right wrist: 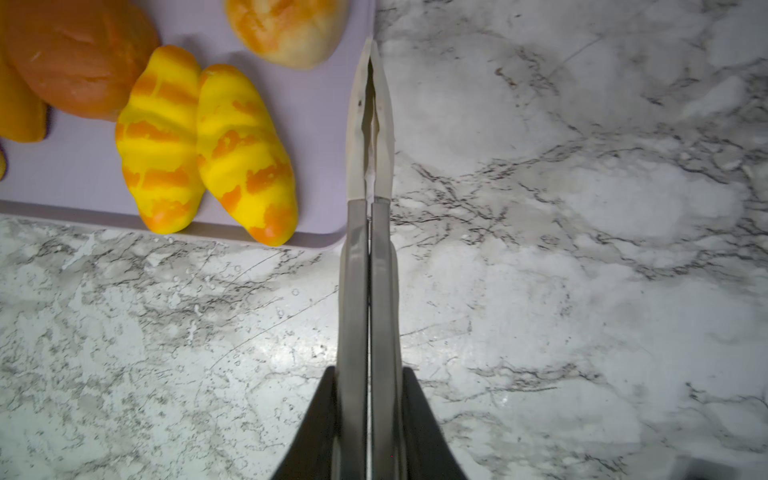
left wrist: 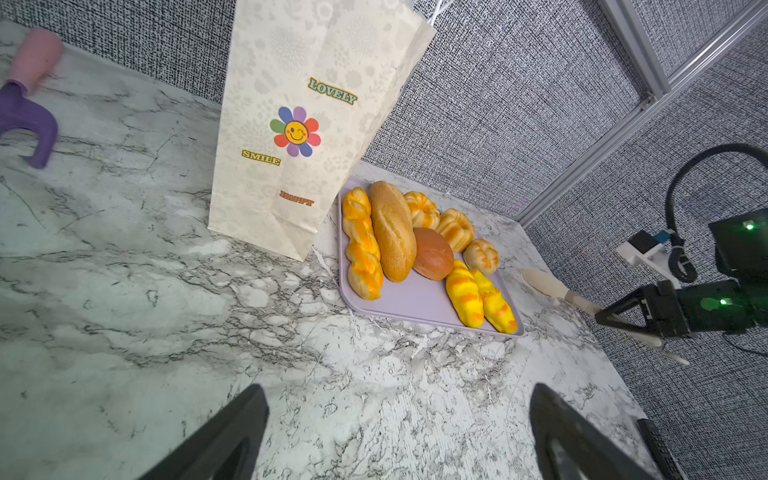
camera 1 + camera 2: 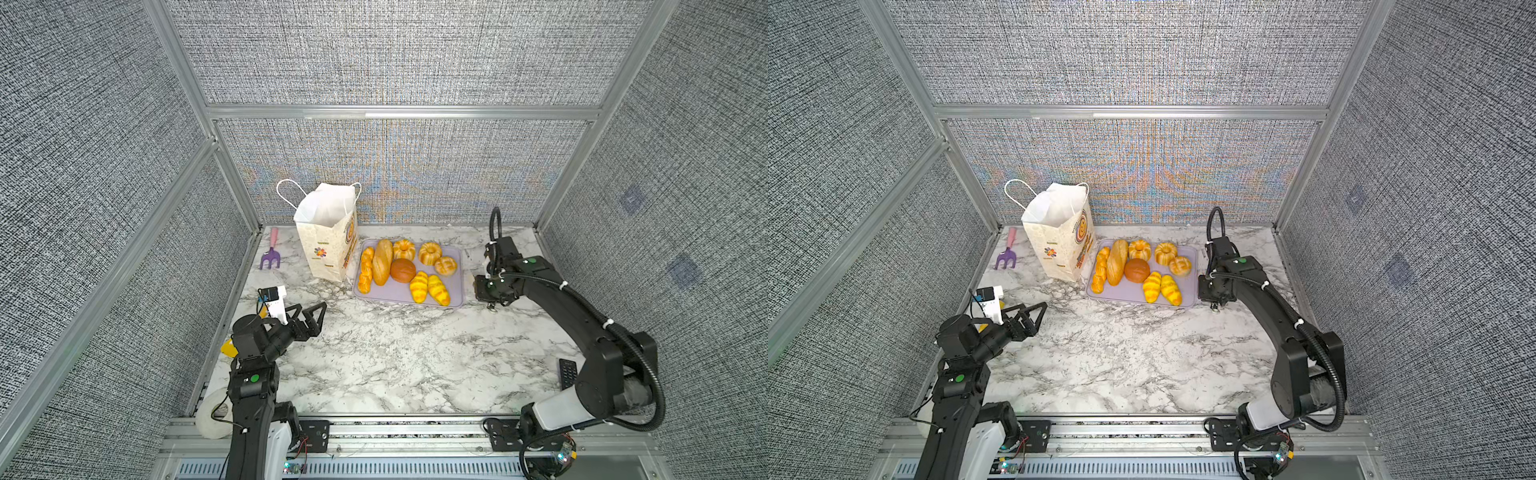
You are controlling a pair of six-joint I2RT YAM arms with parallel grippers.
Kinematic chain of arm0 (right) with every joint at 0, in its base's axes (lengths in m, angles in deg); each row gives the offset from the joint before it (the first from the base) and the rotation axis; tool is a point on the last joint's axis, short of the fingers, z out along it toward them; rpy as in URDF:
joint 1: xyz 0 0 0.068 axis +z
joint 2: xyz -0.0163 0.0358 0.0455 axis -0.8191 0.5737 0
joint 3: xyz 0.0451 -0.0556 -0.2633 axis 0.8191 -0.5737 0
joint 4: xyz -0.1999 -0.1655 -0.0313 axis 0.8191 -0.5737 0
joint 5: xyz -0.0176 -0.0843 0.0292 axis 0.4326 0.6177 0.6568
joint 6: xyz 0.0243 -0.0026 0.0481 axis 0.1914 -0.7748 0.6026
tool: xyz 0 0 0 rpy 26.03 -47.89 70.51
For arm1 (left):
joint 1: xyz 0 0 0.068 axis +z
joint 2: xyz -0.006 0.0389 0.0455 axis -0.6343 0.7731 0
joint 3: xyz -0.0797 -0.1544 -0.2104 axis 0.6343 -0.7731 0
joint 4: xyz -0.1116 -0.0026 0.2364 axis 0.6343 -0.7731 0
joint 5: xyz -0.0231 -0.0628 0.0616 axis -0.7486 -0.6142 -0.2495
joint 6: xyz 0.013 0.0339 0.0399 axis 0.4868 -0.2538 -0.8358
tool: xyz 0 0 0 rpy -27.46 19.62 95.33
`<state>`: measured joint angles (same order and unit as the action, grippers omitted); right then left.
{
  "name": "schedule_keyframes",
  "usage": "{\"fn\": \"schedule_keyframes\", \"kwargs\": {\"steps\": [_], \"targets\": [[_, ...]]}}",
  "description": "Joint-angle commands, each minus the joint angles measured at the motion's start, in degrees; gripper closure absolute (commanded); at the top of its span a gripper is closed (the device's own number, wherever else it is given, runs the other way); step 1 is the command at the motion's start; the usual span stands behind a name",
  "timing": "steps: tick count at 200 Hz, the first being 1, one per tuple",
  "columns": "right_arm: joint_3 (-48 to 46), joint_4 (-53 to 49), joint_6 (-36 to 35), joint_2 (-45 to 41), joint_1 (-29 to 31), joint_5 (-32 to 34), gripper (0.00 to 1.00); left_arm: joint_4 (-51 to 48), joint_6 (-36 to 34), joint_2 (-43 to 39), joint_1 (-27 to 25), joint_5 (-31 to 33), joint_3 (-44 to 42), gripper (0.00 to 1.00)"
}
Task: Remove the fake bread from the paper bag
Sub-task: 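Set the tongs down on the table beside the tray with the right gripper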
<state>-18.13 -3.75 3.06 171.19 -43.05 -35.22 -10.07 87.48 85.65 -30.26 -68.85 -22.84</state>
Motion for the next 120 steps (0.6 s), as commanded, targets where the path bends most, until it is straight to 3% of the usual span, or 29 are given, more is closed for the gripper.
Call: {"fn": "schedule_keyframes", "kwargs": {"steps": [1,37,62,93,120], "targets": [[-2.4,8.0,-2.6,-0.7,-3.1,1.0,0.90,1.0,-0.2,-0.3,-0.1,0.4,-0.1,0.01],[-4.3,21.1,-7.5,3.2,-5.9,3.6,0.87,0.8,-0.2,-0.5,-0.1,0.6,-0.1,0.01],[-2.0,23.9,-11.6,9.3,-7.0,5.1,0.82,0.8,-0.2,-0.5,-0.2,0.7,-0.1,0.01],[1.7,23.2,-16.5,16.6,-7.6,6.0,0.66,0.7,-0.3,-0.1,-0.4,0.8,-0.1,0.01],[3.1,22.1,-15.7,19.2,-8.3,5.7,0.50,0.5,-0.3,0.2,-0.4,1.1,-0.1,0.01]]}}
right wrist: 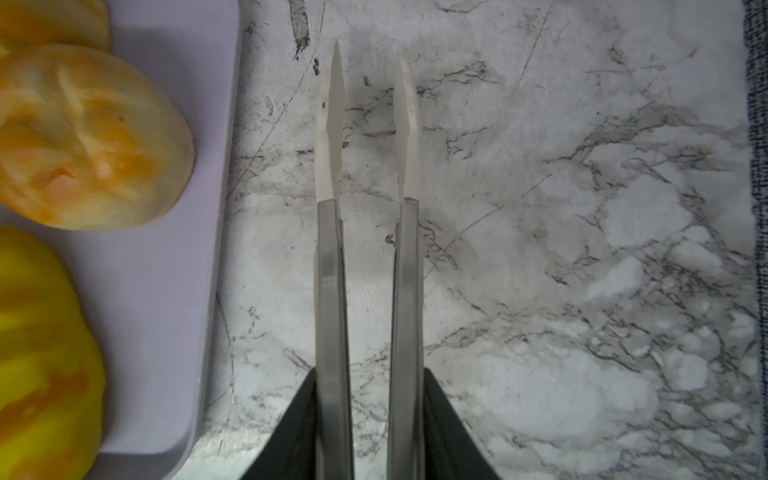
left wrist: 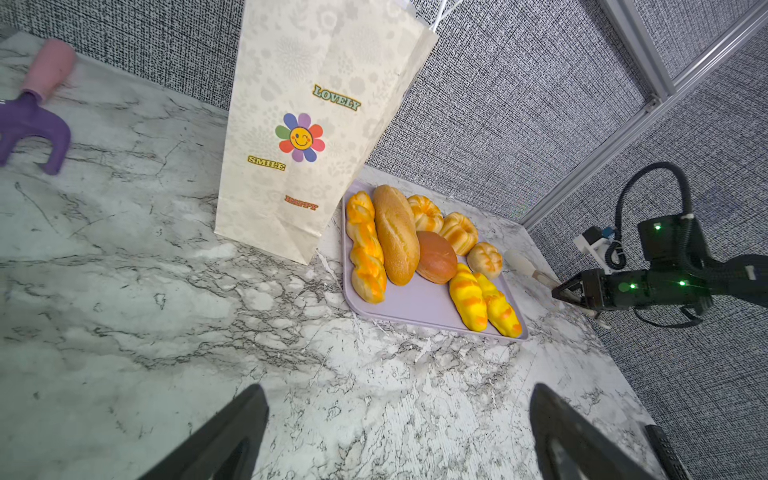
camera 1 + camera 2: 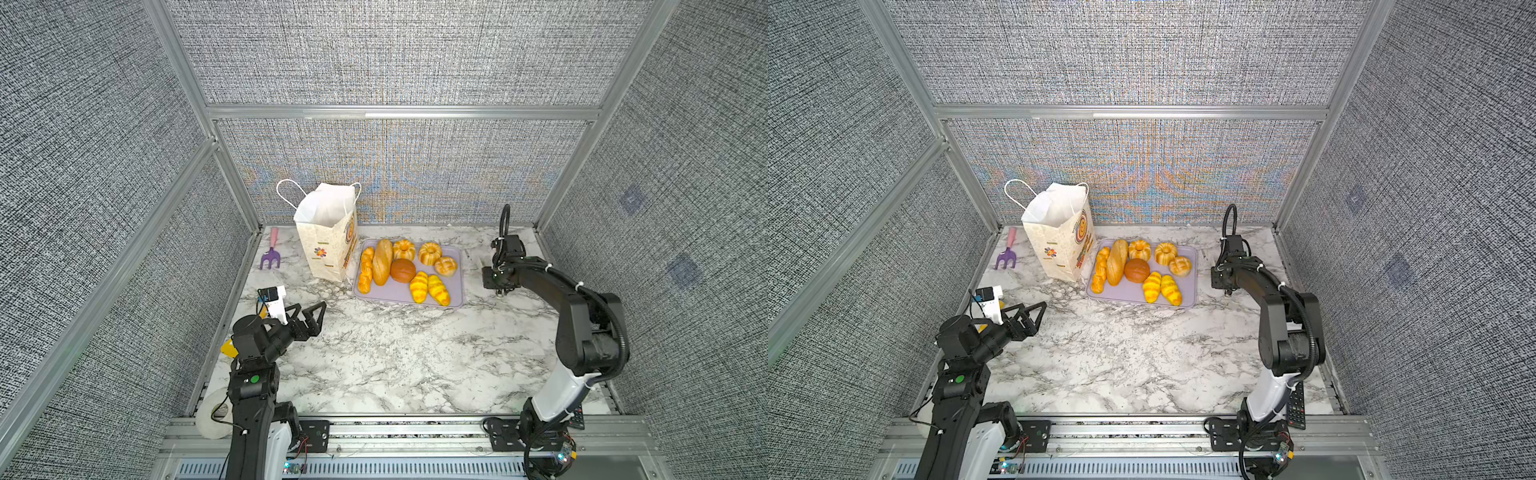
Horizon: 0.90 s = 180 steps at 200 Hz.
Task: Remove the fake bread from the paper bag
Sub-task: 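Set the tongs down on the table beside the tray with the right gripper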
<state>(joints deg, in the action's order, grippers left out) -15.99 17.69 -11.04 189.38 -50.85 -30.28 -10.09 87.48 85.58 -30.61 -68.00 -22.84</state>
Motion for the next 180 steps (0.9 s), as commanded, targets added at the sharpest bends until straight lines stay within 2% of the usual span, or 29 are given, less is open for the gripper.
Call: {"fn": "schedule_keyframes", "kwargs": {"steps": [1,3,6,14,18,22,24,65,99,132,148,166,180], "targets": [[0.9,0.6,-1.5,1.0,-0.5,0.9,0.49,0.6,-0.3,0.2,-0.1,0.2,-0.1,0.01],[0.9,0.6,-1.3,1.0,-0.5,1.1,0.39,0.5,-0.3,0.3,-0.1,0.2,-0.1,0.01],[0.8,0.6,-1.0,1.1,-0.5,1.3,0.30,0.6,-0.3,0.3,-0.1,0.1,-0.1,0.01],[0.7,0.3,-0.6,1.0,-0.6,1.4,0.24,0.6,-0.3,0.4,-0.1,0.1,0.0,0.01],[0.7,0.0,-0.5,1.0,-0.6,1.3,0.16,0.6,-0.3,0.5,-0.1,0.2,-0.1,0.01],[0.6,-0.1,-0.4,0.9,-0.6,1.2,0.03,0.4,-0.4,0.5,-0.1,0.2,-0.1,0.01],[0.5,-0.3,-0.4,0.8,-0.6,1.3,0.01,0.4,-0.4,0.5,-0.1,0.2,0.0,0.01],[-5.1,0.4,2.1,-6.3,-0.8,-0.2,0.01,0.0,-0.5,0.7,0.0,1.0,0.1,0.01],[-14.5,6.4,4.9,-19.3,-0.8,-1.7,0.01,-0.3,-1.0,1.5,-0.1,1.9,0.4,0.01],[-32.7,26.2,2.1,-35.5,-0.7,0.6,0.01,0.7,-1.7,2.1,-0.1,2.3,0.4,0.01],[-42.6,41.2,0.2,-40.9,-1.0,2.2,0.01,2.5,-2.3,2.4,-0.1,2.2,0.0,0.01],[-51.6,56.4,-3.8,-42.1,-1.1,0.2,0.01,6.0,-2.4,2.8,-0.1,2.4,-1.4,0.01],[-55.3,65.9,-6.5,-38.3,-1.2,0.8,0.01,10.4,-1.7,2.5,-0.1,3.4,-3.7,0.01]]}}
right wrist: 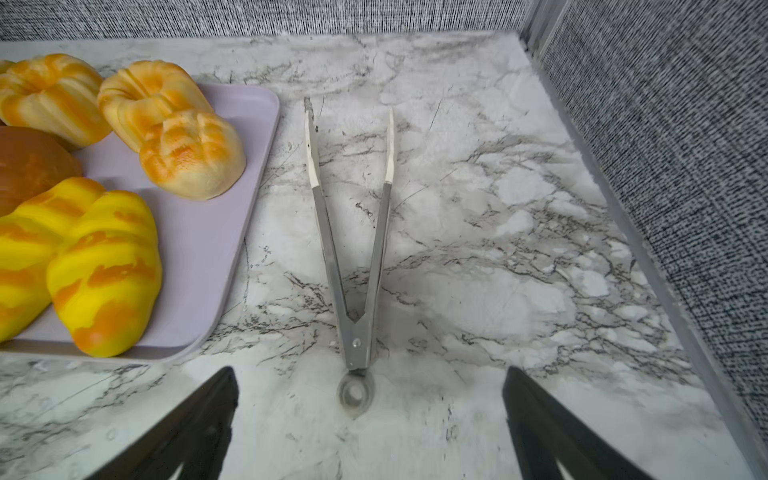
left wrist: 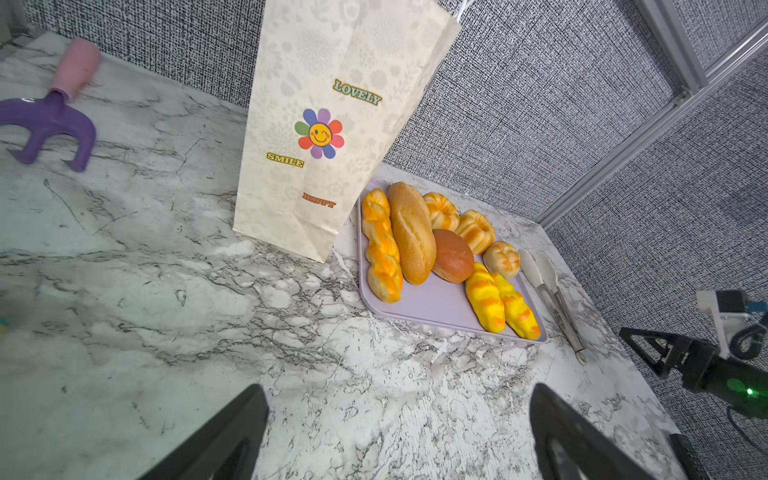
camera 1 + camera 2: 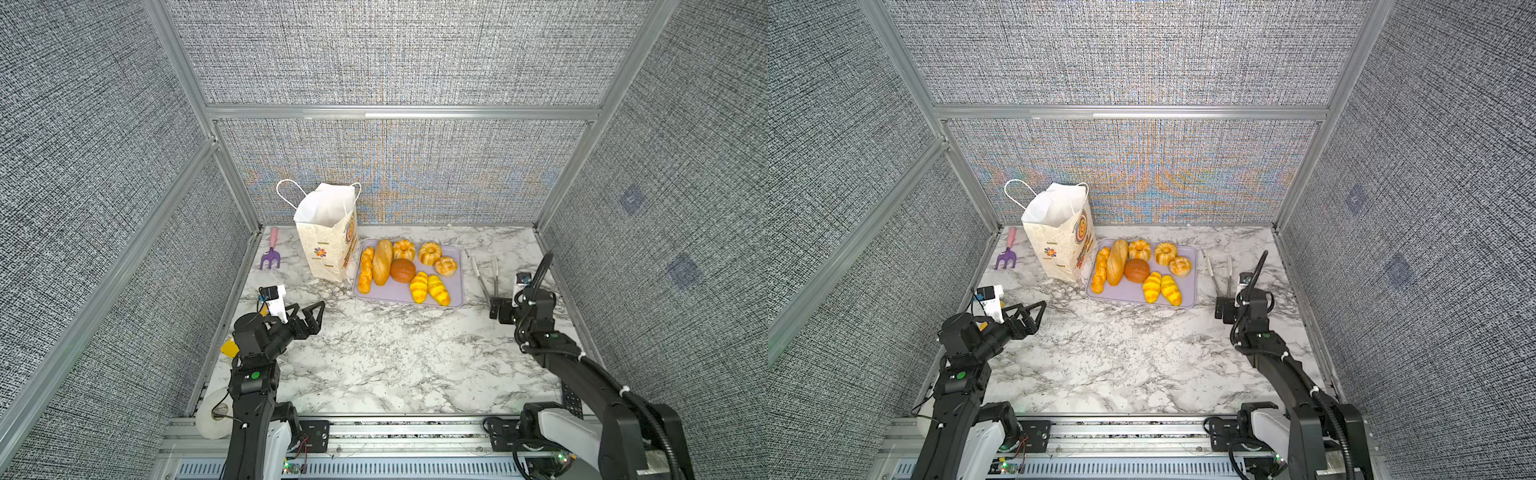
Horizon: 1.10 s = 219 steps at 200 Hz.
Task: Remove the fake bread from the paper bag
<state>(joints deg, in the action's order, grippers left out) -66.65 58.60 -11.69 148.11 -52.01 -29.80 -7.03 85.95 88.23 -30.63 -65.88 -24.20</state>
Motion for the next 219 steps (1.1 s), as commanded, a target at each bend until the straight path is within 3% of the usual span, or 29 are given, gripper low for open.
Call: {"fn": "schedule_keyframes", "kwargs": {"steps": [1,28,49,69,79,96,113,122,135,140,153,170,184,219], "targets": [[-4.8,25.2,-5.9,3.4,0.0,0.4,0.01,7.7,-0.1,-0.3,-0.1,1.4,-2.4,0.01],[-5.1,34.9,-6.8,14.4,-0.2,0.3,0.01,19.6,0.4,-0.7,0.0,5.1,-7.3,0.01],[-3.0,34.5,-6.6,18.3,-0.3,-4.6,0.01,30.2,-3.4,-0.5,-0.1,10.9,-9.8,0.01],[-7.3,45.8,-2.2,23.2,-2.1,-0.8,0.01,38.4,-7.8,3.0,-0.1,17.2,-10.4,0.01],[-9.5,58.7,-1.2,27.8,-3.4,-1.8,0.01,42.5,-9.0,6.3,-0.1,19.8,-10.5,0.00],[-7.8,47.3,-1.2,23.1,-3.4,-1.5,0.01,47.7,-12.1,14.0,-0.1,22.6,-10.4,0.01],[-6.0,50.1,-0.5,26.7,-3.4,0.4,0.01,55.3,-14.9,23.6,-0.1,24.1,-11.3,0.01],[-5.6,46.0,-0.6,24.9,-3.5,0.6,0.01,62.2,-13.8,28.8,0.0,25.3,-12.3,0.01],[-5.0,44.5,-0.4,24.5,-3.5,0.8,0.01,71.8,-13.8,35.7,0.2,22.6,-12.4,0.00],[-4.7,45.3,-0.2,25.2,-3.5,1.4,0.01,70.2,-14.6,36.4,1.1,18.9,-11.0,0.01],[-3.2,43.3,0.5,26.0,-3.5,2.9,0.01,65.8,-18.5,36.4,1.0,17.5,-9.3,0.01],[-2.2,40.1,0.7,24.9,-3.5,3.2,0.01,62.1,-17.6,37.1,0.9,21.8,-9.6,0.01],[-3.5,45.1,0.5,26.4,-3.5,3.1,0.01,68.2,-16.3,38.5,0.5,24.4,-13.0,0.01],[-3.2,43.7,0.5,26.1,-3.5,2.9,0.01,82.7,-18.2,48.3,0.1,23.0,-14.8,0.01]]}}
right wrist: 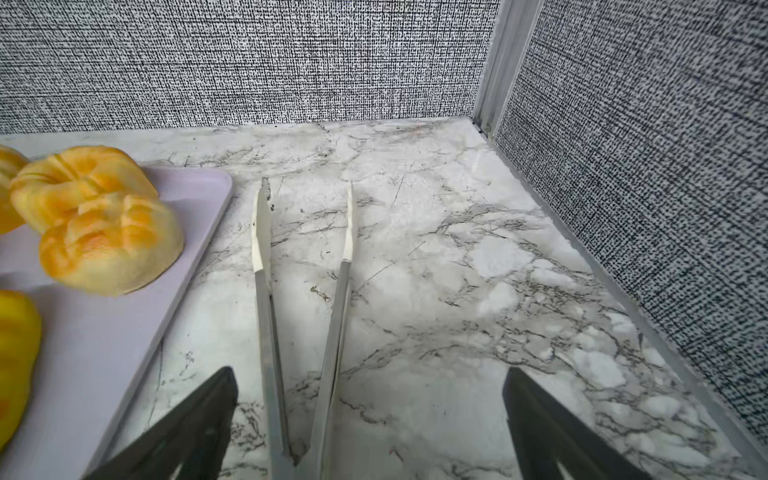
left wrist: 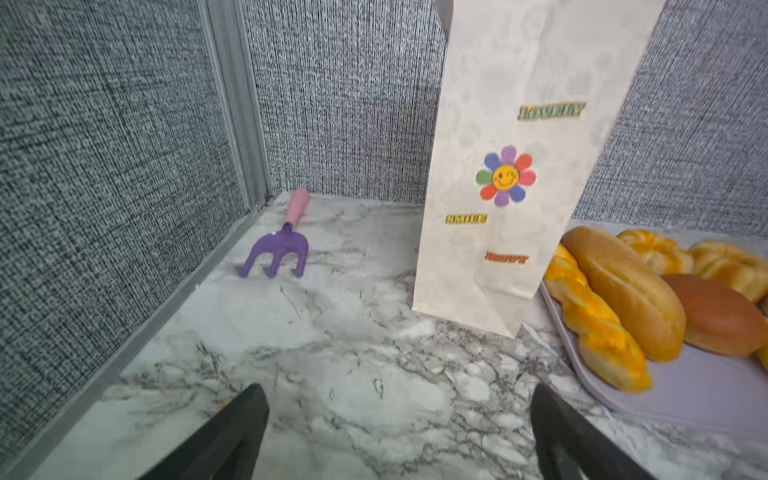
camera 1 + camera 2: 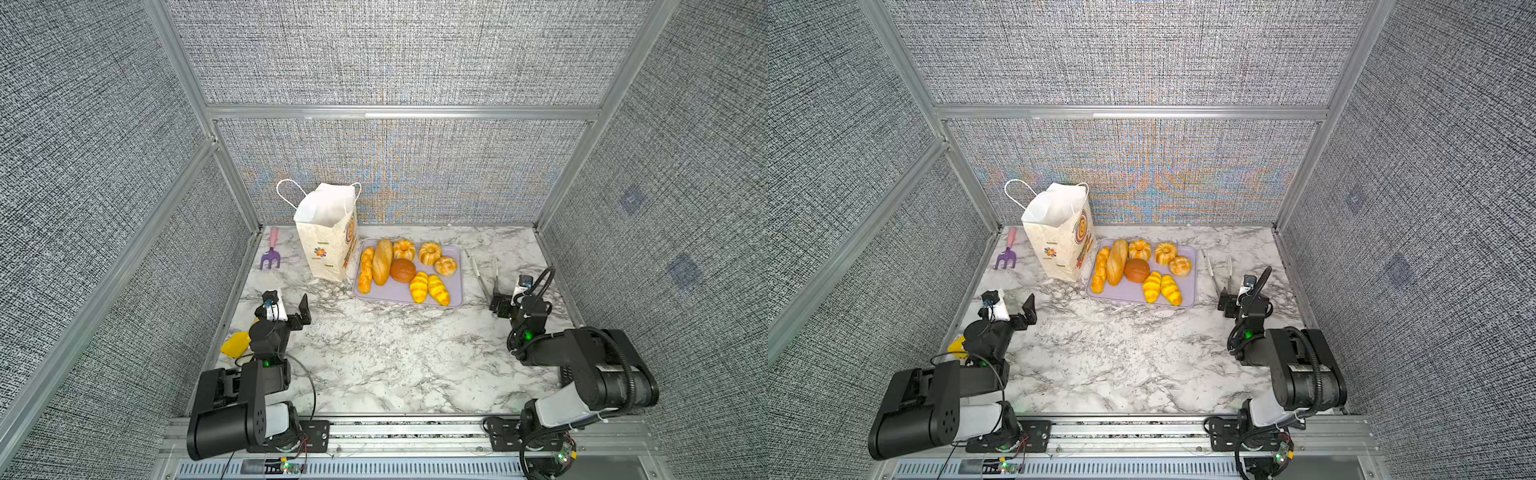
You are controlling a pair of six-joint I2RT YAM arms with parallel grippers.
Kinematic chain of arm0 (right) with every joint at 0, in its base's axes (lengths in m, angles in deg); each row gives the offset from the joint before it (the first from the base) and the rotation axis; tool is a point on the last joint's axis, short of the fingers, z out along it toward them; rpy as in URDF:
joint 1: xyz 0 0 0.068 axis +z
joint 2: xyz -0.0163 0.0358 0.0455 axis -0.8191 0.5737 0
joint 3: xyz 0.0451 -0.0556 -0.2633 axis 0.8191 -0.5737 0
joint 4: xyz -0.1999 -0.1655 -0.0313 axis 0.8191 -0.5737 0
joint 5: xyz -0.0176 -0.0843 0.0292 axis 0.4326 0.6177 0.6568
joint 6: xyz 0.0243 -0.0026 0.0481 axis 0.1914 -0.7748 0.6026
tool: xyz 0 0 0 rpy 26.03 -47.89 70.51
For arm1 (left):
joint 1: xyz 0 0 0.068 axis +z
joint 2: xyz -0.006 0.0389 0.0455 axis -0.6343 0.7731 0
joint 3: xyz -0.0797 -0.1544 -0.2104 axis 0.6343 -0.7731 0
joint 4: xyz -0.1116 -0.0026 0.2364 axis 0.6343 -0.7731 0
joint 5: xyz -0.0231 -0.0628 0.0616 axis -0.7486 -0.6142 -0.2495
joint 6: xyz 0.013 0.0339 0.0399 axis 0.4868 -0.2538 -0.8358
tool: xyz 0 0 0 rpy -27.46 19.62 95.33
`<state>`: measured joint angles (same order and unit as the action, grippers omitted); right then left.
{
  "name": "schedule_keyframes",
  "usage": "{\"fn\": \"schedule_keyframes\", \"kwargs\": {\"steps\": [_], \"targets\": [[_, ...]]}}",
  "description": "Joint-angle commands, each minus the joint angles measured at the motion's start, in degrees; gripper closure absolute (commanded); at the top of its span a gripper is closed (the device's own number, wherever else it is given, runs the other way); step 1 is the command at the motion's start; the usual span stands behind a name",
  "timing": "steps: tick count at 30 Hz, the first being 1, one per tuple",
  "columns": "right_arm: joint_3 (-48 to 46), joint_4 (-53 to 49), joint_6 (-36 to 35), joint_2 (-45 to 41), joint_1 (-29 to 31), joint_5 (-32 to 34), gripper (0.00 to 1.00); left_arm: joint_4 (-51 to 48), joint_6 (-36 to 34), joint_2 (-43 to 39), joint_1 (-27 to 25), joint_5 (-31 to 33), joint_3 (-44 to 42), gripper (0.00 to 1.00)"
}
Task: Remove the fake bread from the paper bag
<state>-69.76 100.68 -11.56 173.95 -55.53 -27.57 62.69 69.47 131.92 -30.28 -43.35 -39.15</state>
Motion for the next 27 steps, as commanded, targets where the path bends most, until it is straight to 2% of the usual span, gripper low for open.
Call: {"fn": "schedule_keyframes", "kwargs": {"steps": [1,5,6,7,8,10,14,18,27], "targets": [[0.0,1.4,0.4,0.1,0.0,0.7,0.01,13.2,-1.8,4.8,-0.3,0.4,0.1,0.01],[0.2,1.0,0.5,0.2,-0.1,0.6,0.01,13.5,-4.7,11.2,-2.5,-3.7,3.7,0.01],[0.2,1.5,0.7,0.3,0.0,0.6,0.01,8.7,-5.6,10.2,-2.8,-3.5,5.3,0.01],[0.1,1.2,0.5,0.2,-0.1,0.6,0.01,4.9,-5.4,8.8,-4.0,-0.3,6.0,0.01],[0.1,1.4,0.5,0.3,-0.1,0.5,0.01,4.2,-5.3,8.4,-4.8,1.2,6.0,0.01],[0.1,1.2,0.6,0.2,-0.1,0.5,0.01,8.7,-6.7,9.6,-5.3,2.1,4.7,0.01],[0.1,1.4,0.5,0.2,0.0,0.6,0.01,10.6,-6.7,9.7,-5.4,2.2,3.9,0.01],[0.1,1.4,0.6,0.3,0.0,0.6,0.01,7.7,-7.3,9.4,-5.4,0.1,5.1,0.01],[0.3,1.0,0.6,0.3,-0.1,0.5,0.01,8.3,-7.2,9.5,-5.3,0.3,4.9,0.01]]}}
